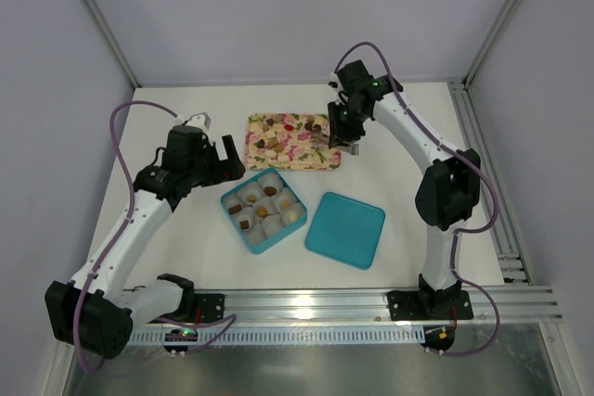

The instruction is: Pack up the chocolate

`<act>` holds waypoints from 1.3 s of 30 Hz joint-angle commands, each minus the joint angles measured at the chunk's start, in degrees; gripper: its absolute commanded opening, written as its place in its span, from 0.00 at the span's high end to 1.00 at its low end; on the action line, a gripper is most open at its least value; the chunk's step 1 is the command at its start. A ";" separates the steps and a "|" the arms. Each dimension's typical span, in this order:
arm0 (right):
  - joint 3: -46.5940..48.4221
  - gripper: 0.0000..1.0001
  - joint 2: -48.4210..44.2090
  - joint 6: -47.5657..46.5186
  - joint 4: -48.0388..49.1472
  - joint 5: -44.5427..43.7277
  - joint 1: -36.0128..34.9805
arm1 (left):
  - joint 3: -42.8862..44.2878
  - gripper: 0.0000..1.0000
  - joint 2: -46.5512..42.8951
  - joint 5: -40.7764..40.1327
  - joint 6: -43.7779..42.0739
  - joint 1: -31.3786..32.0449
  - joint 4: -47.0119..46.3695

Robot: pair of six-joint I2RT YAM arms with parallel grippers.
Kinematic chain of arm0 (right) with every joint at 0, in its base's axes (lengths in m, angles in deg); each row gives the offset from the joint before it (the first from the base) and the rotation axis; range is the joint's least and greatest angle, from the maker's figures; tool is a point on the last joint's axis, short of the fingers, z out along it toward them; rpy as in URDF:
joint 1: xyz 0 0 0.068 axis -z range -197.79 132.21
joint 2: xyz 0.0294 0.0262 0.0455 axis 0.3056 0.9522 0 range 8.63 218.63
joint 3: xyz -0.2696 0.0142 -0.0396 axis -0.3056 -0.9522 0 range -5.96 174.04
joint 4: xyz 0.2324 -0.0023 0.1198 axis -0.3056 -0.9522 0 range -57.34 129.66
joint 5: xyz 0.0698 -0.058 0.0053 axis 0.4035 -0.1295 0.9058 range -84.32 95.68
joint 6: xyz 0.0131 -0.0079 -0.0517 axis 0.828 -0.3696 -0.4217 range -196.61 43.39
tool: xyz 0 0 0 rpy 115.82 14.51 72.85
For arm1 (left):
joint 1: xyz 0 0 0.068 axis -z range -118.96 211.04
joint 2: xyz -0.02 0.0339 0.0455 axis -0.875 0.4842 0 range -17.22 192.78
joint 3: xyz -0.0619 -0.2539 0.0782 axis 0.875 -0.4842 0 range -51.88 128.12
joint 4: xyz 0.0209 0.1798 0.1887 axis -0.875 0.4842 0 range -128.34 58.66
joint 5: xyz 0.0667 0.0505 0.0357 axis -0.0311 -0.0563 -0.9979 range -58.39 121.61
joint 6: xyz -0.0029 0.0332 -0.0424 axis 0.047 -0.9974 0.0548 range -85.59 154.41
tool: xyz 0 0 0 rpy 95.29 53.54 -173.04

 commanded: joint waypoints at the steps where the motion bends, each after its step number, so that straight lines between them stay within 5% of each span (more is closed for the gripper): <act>1: -1.77 0.71 -6.52 0.37 1.36 2.41 -0.67 | 0.27 0.00 -1.61 -0.31 -0.30 0.15 -0.61; 39: -21.64 0.71 -25.95 6.52 -1.01 7.25 -22.46 | 0.18 0.00 -1.70 0.04 -0.30 0.15 -0.61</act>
